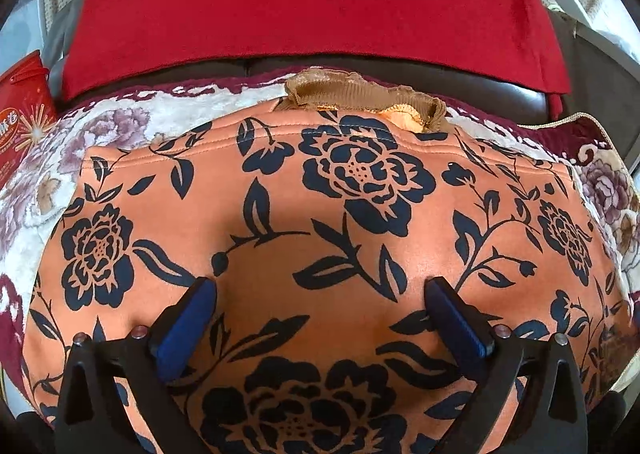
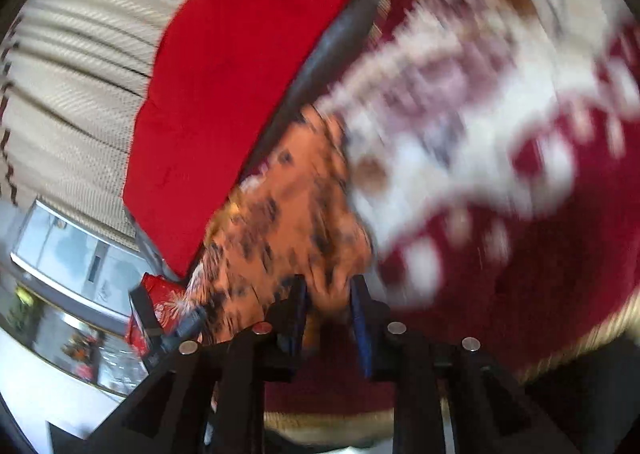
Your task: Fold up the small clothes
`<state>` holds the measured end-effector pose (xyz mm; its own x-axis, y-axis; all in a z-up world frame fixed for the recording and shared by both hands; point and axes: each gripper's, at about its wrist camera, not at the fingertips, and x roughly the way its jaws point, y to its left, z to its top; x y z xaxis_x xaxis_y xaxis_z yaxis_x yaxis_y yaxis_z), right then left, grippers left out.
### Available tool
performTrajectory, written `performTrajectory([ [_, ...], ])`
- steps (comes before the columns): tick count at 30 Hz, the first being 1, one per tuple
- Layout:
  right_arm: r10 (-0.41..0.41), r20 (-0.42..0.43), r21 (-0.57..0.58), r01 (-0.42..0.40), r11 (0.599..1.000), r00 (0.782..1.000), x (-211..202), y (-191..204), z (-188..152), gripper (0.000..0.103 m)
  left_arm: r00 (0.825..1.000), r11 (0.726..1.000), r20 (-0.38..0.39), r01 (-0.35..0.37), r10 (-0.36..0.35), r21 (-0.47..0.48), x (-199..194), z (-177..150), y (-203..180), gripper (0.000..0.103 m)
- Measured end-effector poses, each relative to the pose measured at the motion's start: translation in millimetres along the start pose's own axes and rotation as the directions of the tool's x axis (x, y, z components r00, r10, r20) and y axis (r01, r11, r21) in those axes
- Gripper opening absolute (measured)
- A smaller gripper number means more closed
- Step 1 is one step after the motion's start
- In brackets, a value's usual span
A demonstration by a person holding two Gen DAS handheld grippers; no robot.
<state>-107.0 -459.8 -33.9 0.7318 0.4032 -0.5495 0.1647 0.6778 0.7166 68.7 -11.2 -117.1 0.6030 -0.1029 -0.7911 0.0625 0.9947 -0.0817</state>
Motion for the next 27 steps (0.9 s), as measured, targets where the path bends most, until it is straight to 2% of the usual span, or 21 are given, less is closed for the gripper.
performTrajectory([
  [1,-0.03,0.027,-0.058,0.031,0.998,0.999,1.0,11.3,15.2,0.068,1.0,1.0,0.004,0.002,-0.002,-0.001,-2.1,0.4,0.2,0.103],
  [2,-0.065,0.049,-0.109,0.07,0.992,0.997,6.2,21.1,31.0,0.09,1.0,1.0,0.005,0.002,-0.002,-0.001,-2.8,-1.1,-0.5,0.103],
  [3,-0.087,0.068,-0.136,0.096,0.986,0.994,9.4,26.6,40.7,0.103,1.0,1.0,0.004,0.004,-0.004,-0.001,-2.8,-1.1,-0.4,0.103],
  [5,-0.089,0.081,-0.218,0.105,0.97,0.993,27.1,40.2,68.7,0.103,1.0,1.0,0.002,0.01,-0.01,-0.001,-2.8,-1.2,0.7,0.103],
  [6,-0.088,0.043,-0.248,0.096,0.964,0.995,42.9,44.2,83.6,0.103,1.0,1.0,0.004,0.01,-0.01,-0.001,-2.7,-1.2,0.8,0.103],
  [8,-0.061,-0.045,-0.212,0.05,0.976,0.997,71.5,41.1,105.7,0.103,1.0,1.0,0.007,0.011,-0.011,-0.002,-2.4,-1.1,1.1,0.103],
  [9,-0.042,-0.089,-0.189,0.025,0.982,0.995,88.5,38.1,115.4,0.101,1.0,1.0,0.009,0.011,-0.011,-0.002,-2.6,-1.3,1.0,0.103],
  [11,-0.105,-0.142,-0.174,0.08,0.981,0.984,122.7,30.7,126.7,0.1,1.0,1.0,0.012,0.013,-0.013,-0.002,-3.5,-2.1,0.4,0.103],
  [12,-0.106,-0.18,-0.166,0.076,0.983,0.978,133.0,25.2,125.7,0.087,1.0,1.0,0.012,0.015,-0.015,-0.002,-3.4,-1.9,0.8,0.103],
  [13,-0.087,-0.223,-0.144,0.055,0.988,0.971,143.7,22.4,123.5,0.058,1.0,1.0,0.012,0.017,-0.017,-0.002,-3.2,-2.0,0.9,0.103],
  [14,-0.079,-0.256,-0.147,0.042,0.988,0.963,149.7,24.0,119.5,0.049,1.0,1.0,0.013,0.02,-0.02,-0.002,-3.1,-2.0,1.3,0.103],
  [16,-0.159,-0.239,-0.258,0.095,0.962,0.958,151.0,41.7,109.1,0.027,1.0,1.0,0.018,0.02,-0.02,0.0,-2.8,-2.2,1.4,0.103],
  [18,-0.192,-0.207,-0.284,0.128,0.95,0.959,145.5,47.4,106.0,0.014,1.0,1.0,0.023,0.018,-0.018,-0.001,-2.7,-2.4,0.9,0.103],
  [19,-0.204,-0.183,-0.279,0.148,0.949,0.962,140.5,45.9,108.5,0.013,1.0,1.0,0.024,0.016,-0.016,-0.002,-2.5,-2.4,0.7,0.103],
  [21,-0.285,-0.154,-0.278,0.235,0.931,0.946,145.0,35.4,114.3,0.013,1.0,1.0,0.021,0.015,-0.015,-0.001,-2.3,-2.1,0.8,0.103],
  [22,-0.286,-0.17,-0.255,0.238,0.937,0.943,148.8,28.1,113.6,0.013,1.0,1.0,0.021,0.017,-0.017,-0.004,-2.1,-2.1,0.5,0.103],
  [27,-0.269,-0.118,-0.257,0.232,0.938,0.956,136.4,39.7,112.9,0.017,1.0,1.0,0.018,0.015,-0.015,-0.007,-1.5,-0.9,1.2,0.103],
])
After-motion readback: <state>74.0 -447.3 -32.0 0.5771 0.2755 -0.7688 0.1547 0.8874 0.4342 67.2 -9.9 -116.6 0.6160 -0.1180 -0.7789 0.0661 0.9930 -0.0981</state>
